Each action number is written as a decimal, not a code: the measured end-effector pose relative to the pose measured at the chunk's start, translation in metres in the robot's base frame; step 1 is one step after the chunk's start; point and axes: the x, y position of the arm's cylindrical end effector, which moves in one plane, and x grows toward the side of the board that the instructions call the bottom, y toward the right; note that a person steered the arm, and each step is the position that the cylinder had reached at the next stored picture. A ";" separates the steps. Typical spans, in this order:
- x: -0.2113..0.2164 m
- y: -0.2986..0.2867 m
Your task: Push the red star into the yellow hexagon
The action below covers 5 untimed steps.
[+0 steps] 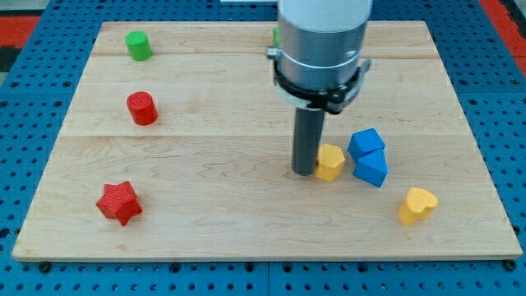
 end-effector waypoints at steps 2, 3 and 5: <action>0.058 -0.093; 0.082 -0.139; 0.085 -0.286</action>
